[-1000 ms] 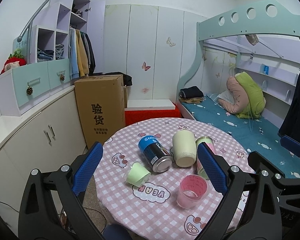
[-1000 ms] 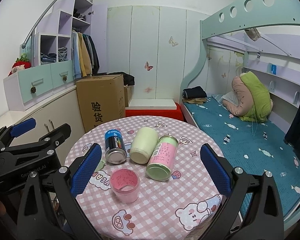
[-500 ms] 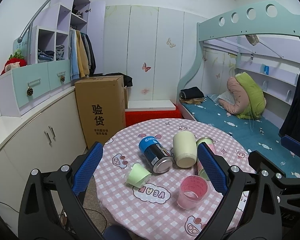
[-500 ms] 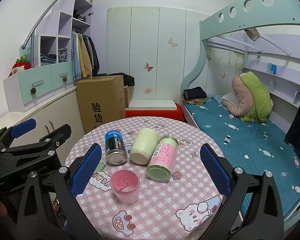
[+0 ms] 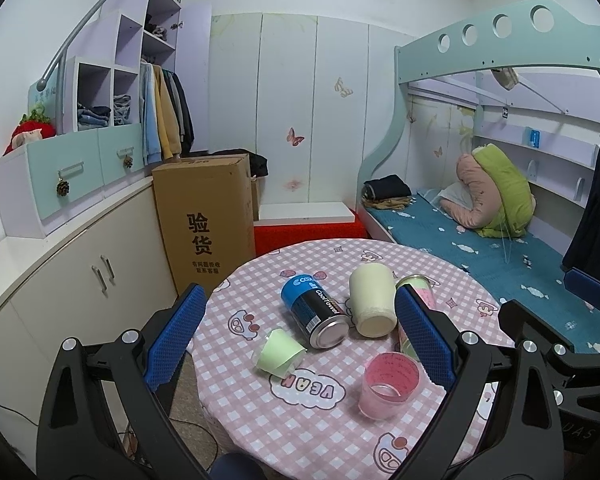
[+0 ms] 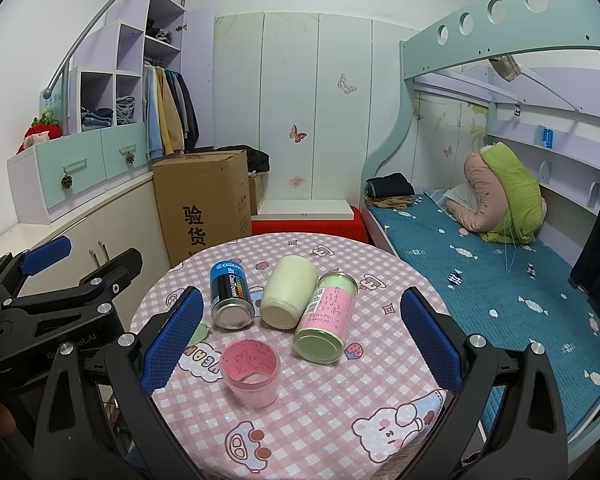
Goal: Flip cup upright
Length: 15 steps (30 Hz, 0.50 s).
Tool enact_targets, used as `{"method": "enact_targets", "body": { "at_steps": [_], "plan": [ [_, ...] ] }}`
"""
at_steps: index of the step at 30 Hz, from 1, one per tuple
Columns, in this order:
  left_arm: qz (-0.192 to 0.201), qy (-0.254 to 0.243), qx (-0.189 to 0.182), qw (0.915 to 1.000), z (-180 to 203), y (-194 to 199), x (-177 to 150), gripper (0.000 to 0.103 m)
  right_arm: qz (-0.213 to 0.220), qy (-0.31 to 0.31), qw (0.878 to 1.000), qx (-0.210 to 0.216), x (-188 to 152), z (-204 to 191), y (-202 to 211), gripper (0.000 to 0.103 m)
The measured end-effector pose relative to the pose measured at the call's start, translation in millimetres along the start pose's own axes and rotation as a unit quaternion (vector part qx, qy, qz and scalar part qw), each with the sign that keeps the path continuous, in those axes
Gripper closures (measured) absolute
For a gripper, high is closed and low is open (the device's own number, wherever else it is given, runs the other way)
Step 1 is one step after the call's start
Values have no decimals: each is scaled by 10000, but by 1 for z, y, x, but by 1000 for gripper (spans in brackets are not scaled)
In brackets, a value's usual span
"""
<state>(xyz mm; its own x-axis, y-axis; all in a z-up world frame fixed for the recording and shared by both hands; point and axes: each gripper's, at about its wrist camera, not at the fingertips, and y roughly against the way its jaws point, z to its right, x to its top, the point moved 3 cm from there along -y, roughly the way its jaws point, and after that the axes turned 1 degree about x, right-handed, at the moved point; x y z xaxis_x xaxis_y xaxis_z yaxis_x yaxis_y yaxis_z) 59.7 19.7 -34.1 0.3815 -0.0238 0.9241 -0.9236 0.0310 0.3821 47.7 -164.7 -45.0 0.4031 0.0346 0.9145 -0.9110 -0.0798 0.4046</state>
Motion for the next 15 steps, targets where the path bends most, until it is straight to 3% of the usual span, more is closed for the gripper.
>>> {"method": "enact_targets", "body": {
  "at_steps": [15],
  "plan": [
    [109, -45, 48, 9999, 3, 0, -3, 7, -30, 17, 10000, -44, -2, 1, -3, 8]
  ]
}}
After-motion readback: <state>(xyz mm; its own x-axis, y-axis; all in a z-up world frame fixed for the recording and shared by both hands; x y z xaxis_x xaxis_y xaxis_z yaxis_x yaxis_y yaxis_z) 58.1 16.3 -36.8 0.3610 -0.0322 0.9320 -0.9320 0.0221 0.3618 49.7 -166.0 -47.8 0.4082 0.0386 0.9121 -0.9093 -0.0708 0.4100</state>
